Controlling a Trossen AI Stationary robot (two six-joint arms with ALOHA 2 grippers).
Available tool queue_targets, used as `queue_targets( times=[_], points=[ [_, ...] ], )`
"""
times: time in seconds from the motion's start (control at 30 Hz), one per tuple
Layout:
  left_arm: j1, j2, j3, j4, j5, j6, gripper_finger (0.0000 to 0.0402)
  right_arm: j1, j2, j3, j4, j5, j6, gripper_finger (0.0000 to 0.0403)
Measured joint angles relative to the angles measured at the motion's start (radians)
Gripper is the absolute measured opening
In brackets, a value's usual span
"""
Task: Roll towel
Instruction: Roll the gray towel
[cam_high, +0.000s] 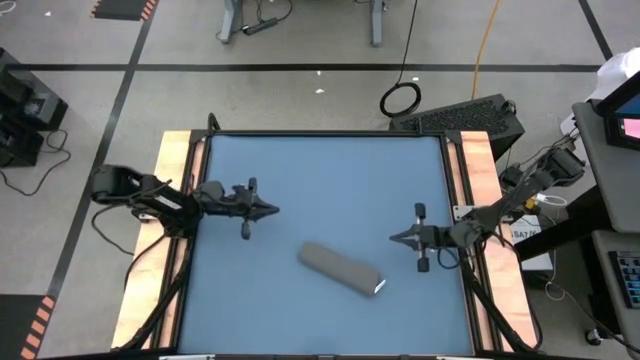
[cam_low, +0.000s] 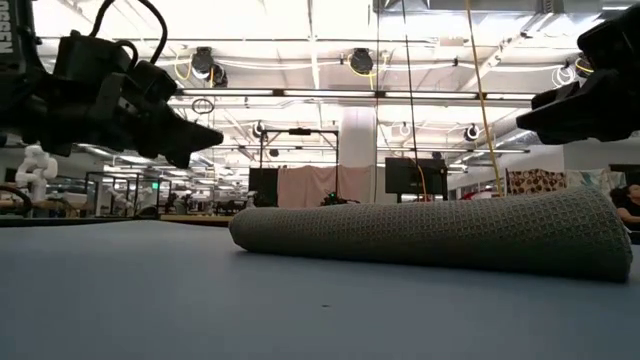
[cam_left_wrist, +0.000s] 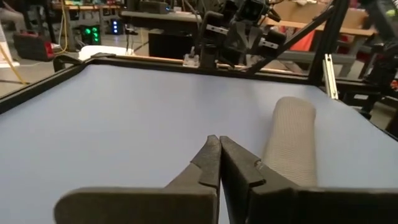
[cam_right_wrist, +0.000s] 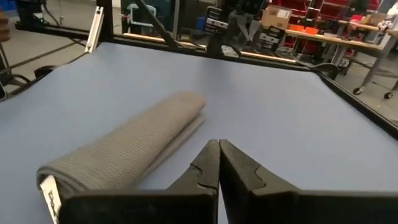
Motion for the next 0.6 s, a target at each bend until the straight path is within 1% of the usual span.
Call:
queue_targets(
  times=[0.3,0.47,0.6],
  points=[
    [0.111,-0.083,-0.001,-0.063,0.135,-0.006,0.0004,-0.001,-0.192,0.000,-0.152,0.006,-0.105,0.0000],
    [0.174,-0.122,-0.001,-0.105,0.215,-0.007,0.0003,-0.001,-0.325,0.000,-0.234,0.009,-0.153,0.0000],
    [0.226,-0.160,-0.001,-0.146,0.251,-0.003,0.0002,-0.001,-0.445,0.000,-0.319,0.030,-0.170,0.0000]
  ],
)
